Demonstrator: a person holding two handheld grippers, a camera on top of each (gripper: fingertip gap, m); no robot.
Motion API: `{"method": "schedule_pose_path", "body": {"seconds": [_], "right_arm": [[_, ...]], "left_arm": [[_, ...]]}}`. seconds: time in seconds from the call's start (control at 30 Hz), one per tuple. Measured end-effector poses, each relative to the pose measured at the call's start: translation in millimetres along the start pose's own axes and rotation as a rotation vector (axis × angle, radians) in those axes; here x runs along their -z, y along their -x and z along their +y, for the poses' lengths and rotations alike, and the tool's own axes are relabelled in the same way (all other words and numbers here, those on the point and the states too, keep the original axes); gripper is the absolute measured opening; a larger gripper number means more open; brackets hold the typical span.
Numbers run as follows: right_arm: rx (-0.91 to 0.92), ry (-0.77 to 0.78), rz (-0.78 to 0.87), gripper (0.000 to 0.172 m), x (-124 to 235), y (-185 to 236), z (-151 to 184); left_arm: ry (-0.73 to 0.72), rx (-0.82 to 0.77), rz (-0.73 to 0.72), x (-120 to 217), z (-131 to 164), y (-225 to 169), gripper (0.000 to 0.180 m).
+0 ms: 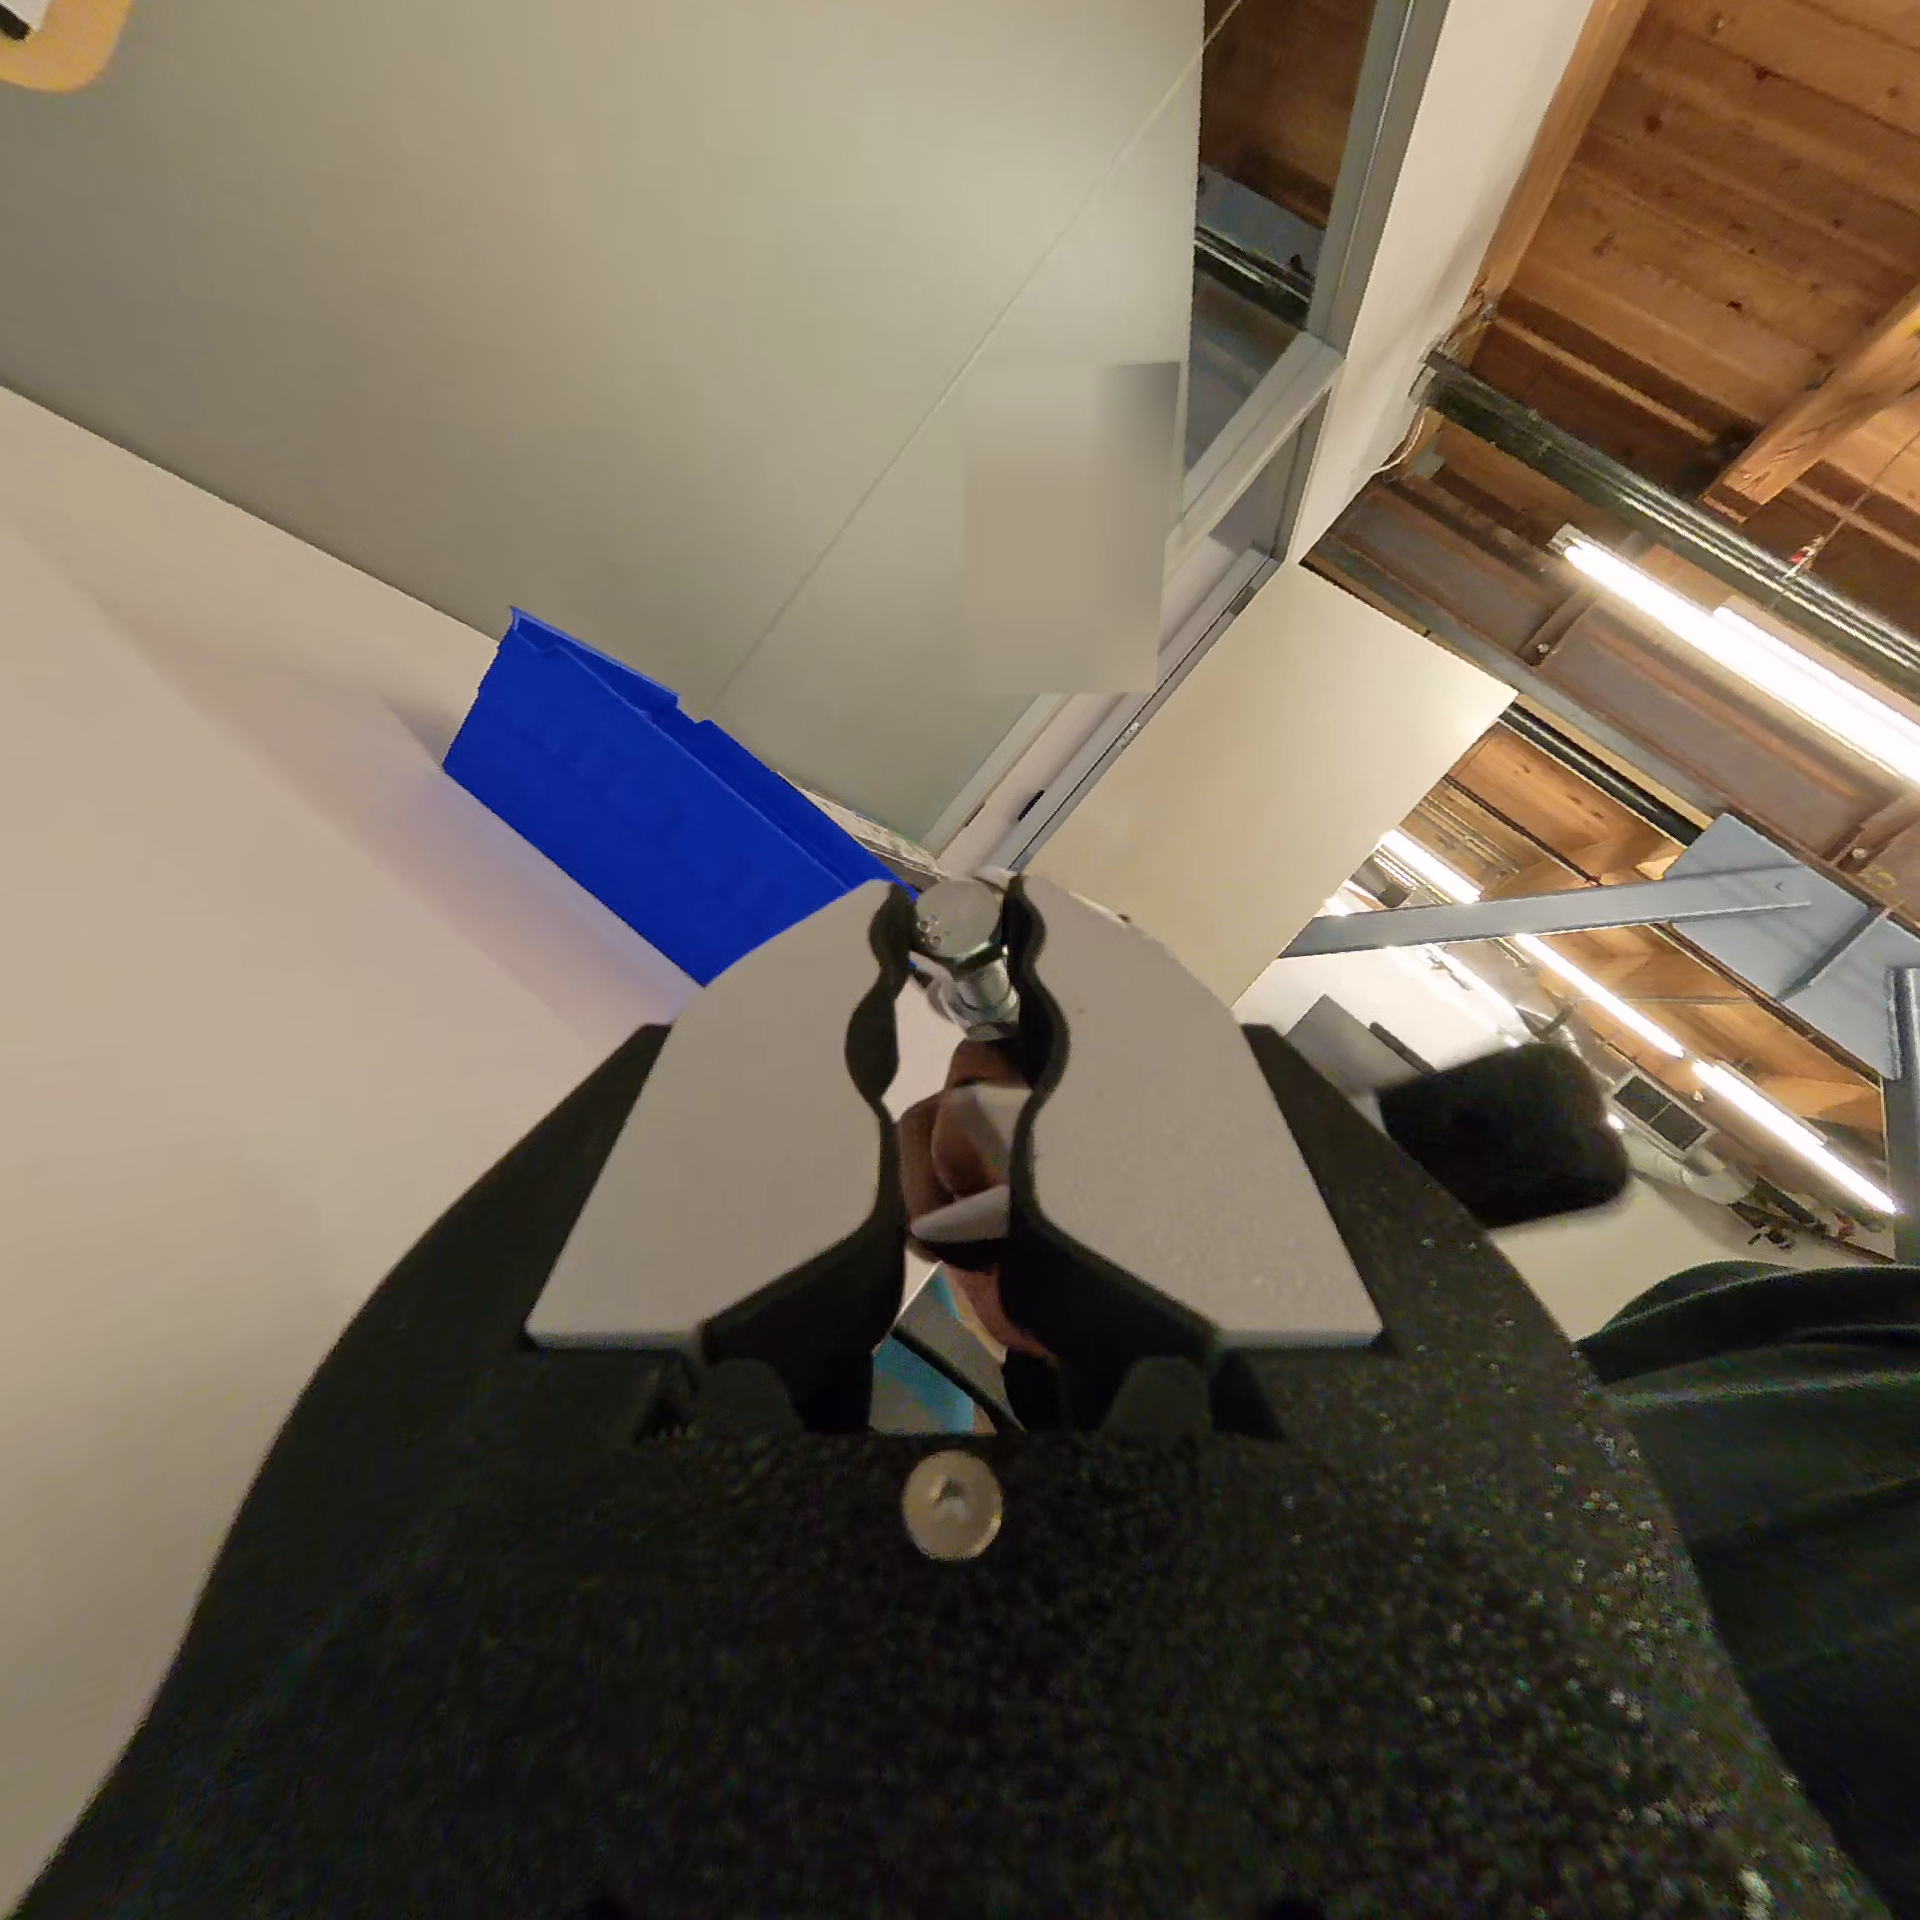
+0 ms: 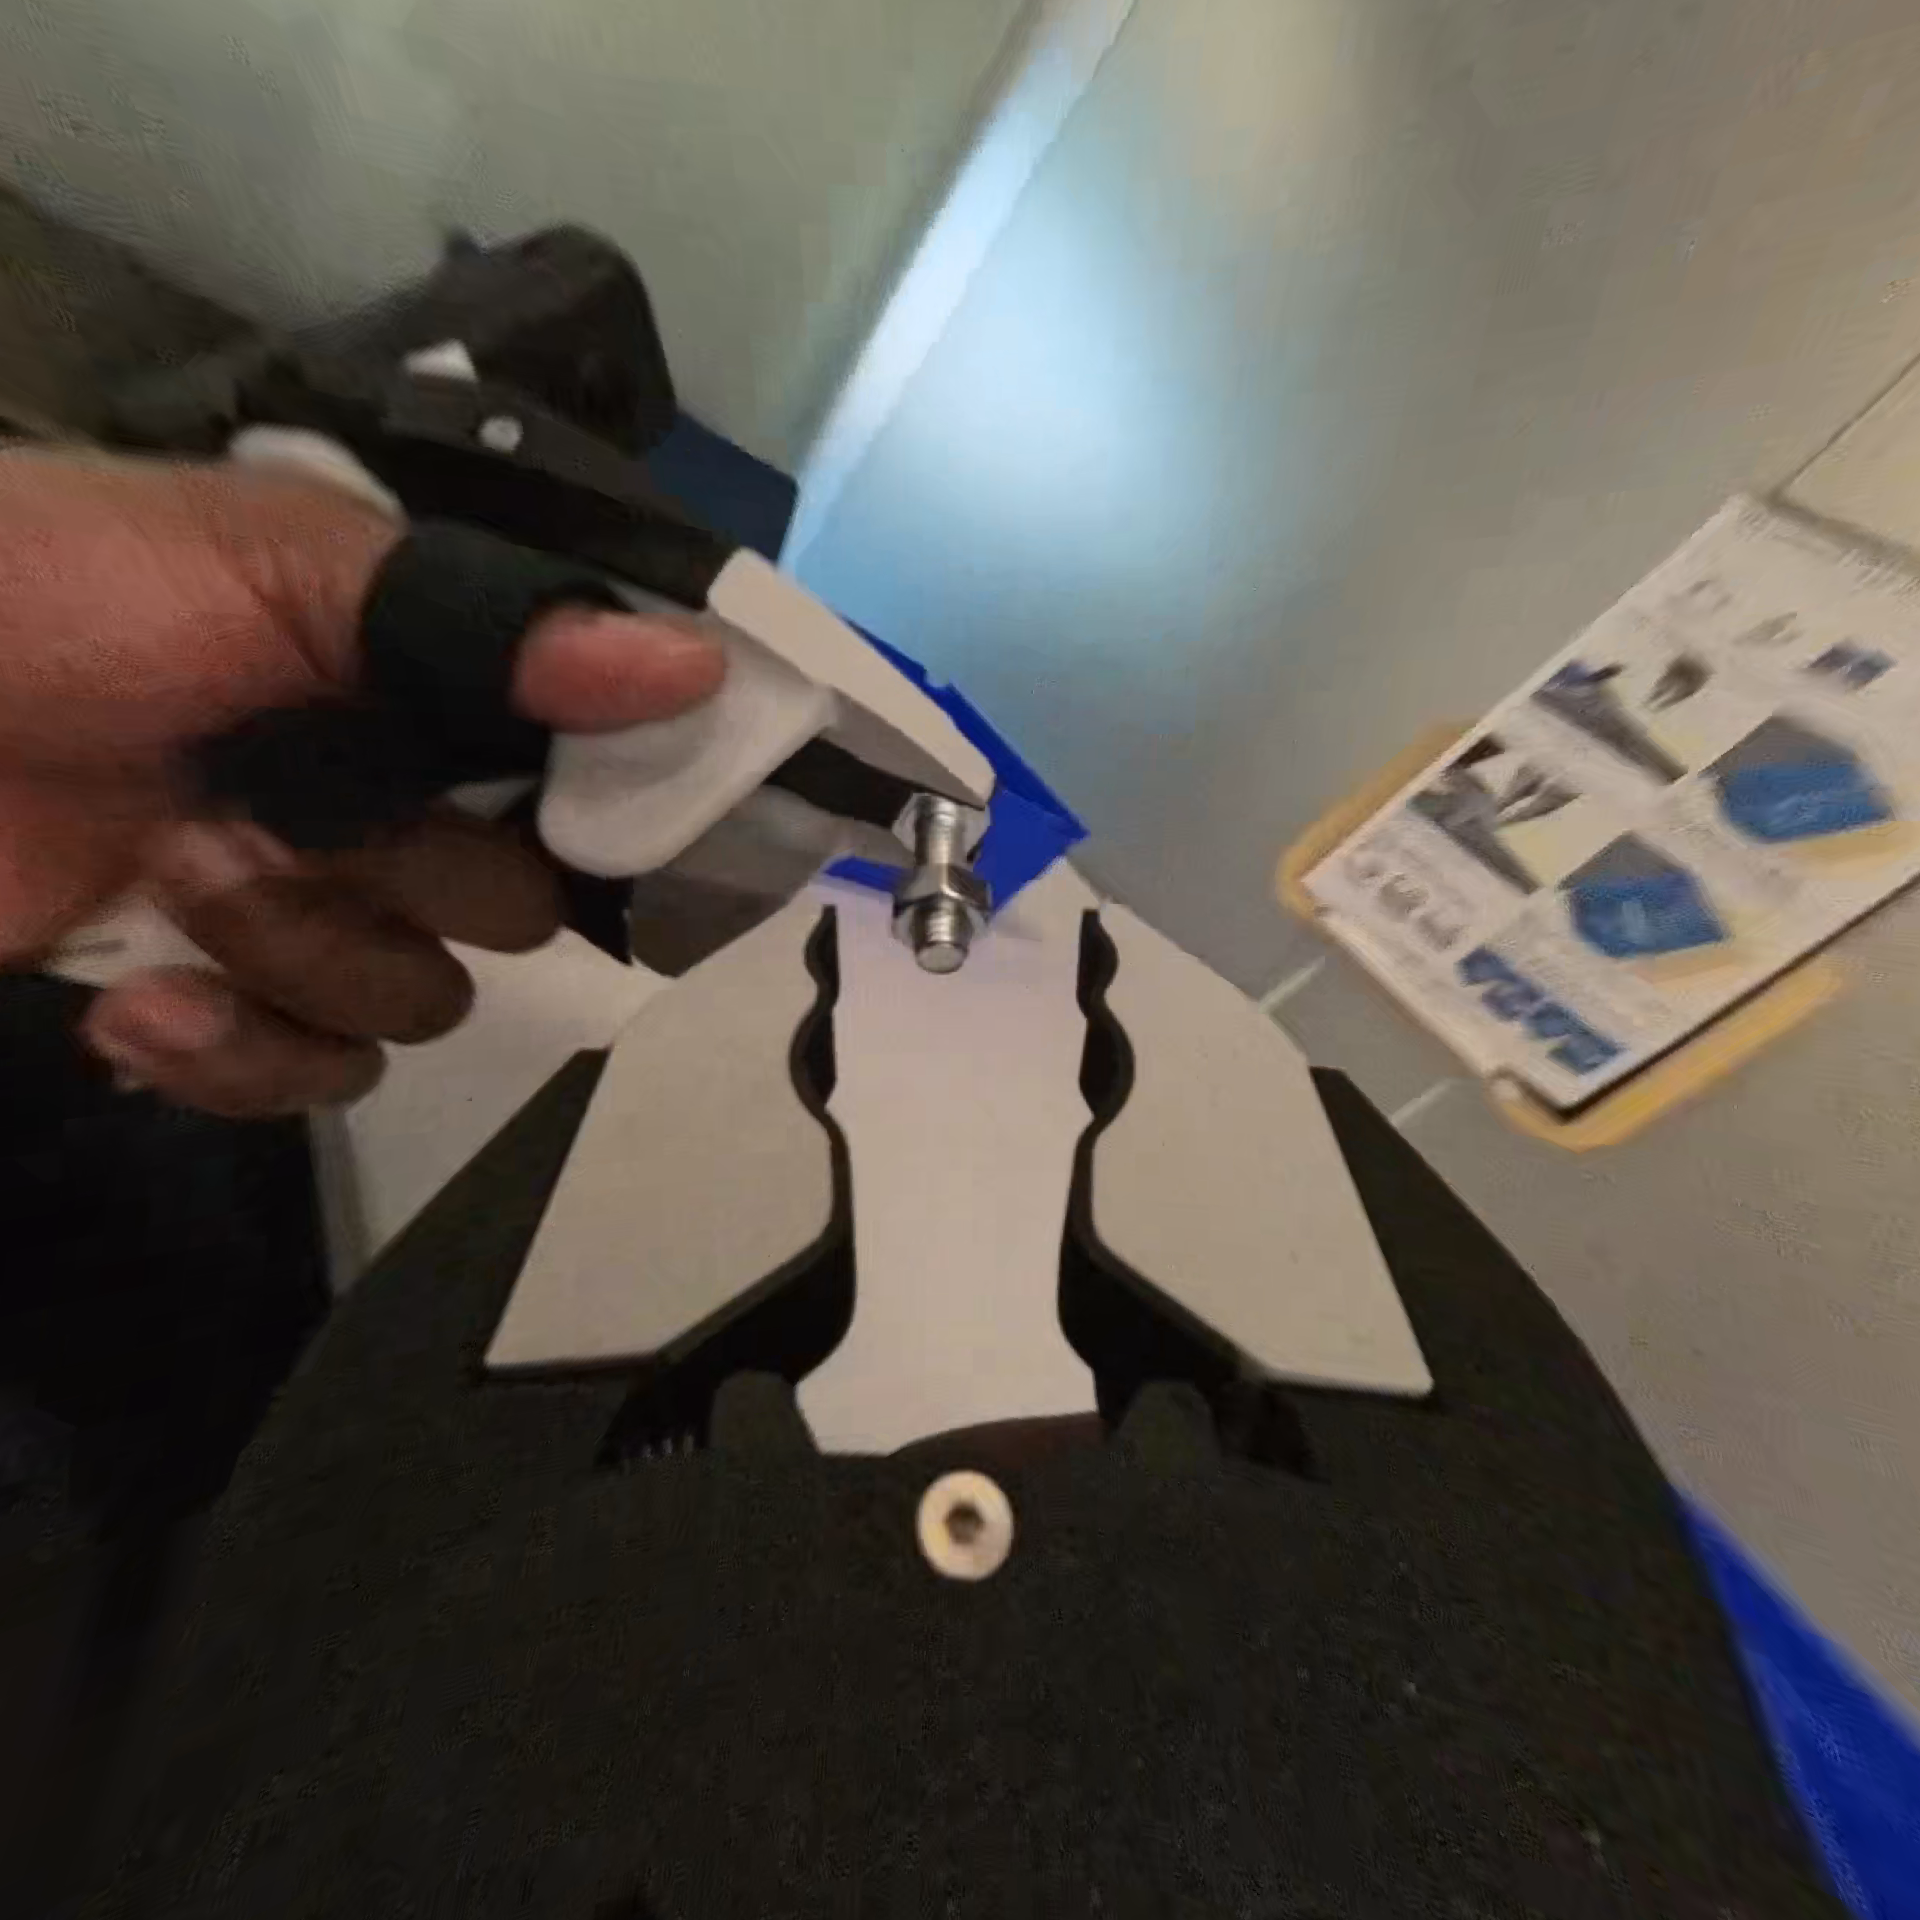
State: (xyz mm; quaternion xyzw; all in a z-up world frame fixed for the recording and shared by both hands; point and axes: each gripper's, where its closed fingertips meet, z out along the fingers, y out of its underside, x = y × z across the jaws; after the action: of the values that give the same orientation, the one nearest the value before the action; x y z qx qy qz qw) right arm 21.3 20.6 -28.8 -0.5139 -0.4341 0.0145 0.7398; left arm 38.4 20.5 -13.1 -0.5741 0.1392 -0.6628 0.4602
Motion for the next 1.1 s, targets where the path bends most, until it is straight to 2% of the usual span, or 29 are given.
{"method": "schedule_pose_path", "body": {"seconds": [0.07,0.1,0.17,0.23,0.37,0.4,0.47,0.6,0.77,0.87,0.93,1.0,1.1], "right_arm": [[0.150,0.043,0.024,0.037,-2.4,6.9,2.5],[0.149,0.059,0.038,0.031,-3.1,6.7,3.9],[0.012,0.068,0.014,0.020,-3.5,4.4,4.9],[-0.320,0.023,-0.117,0.020,-2.5,6.7,-1.0],[-1.134,-0.126,-0.490,0.020,4.9,3.5,-19.4],[-1.274,-0.165,-0.555,0.019,6.8,1.0,-21.4],[-1.382,-0.212,-0.602,0.019,8.8,-1.3,-20.5],[-1.307,-0.192,-0.554,0.019,7.5,0.7,-14.4],[-1.202,-0.193,-0.463,0.020,11.9,-13.7,-12.3],[-1.132,-0.184,-0.387,0.020,20.8,-34.3,-8.0],[-1.021,-0.145,-0.284,0.020,33.1,-63.9,1.0],[-0.845,-0.050,-0.097,0.020,53.7,-111.7,21.0],[-0.506,0.247,0.212,0.020,97.4,-193.6,76.8]], "left_arm": [[0.010,0.006,-0.006,-1.1,2.1,1.0,0.017],[0.018,0.005,-0.005,-1.7,3.3,0.9,0.017],[0.022,-0.002,-0.009,-1.6,4.2,1.2,0.017],[0.016,-0.003,0.017,-1.6,3.0,-1.2,0.017],[-0.001,-0.038,0.117,-2.5,-1.1,-14.4,0.017],[0.001,-0.042,0.136,-2.3,-0.3,-17.2,0.017],[0.013,-0.046,0.151,-3.4,1.7,-18.4,0.017],[0.020,-0.018,0.140,-3.3,3.3,-14.7,0.019],[0.034,-0.013,0.169,-7.3,3.3,-19.9,0.041],[0.030,-0.014,0.163,-6.0,3.0,-22.1,0.044],[0.030,-0.008,0.159,-4.4,2.0,-20.5,0.044],[0.032,-0.001,0.154,-3.1,0.6,-17.3,0.041],[0.025,0.011,0.154,-3.2,-2.3,-14.1,0.037]]}}
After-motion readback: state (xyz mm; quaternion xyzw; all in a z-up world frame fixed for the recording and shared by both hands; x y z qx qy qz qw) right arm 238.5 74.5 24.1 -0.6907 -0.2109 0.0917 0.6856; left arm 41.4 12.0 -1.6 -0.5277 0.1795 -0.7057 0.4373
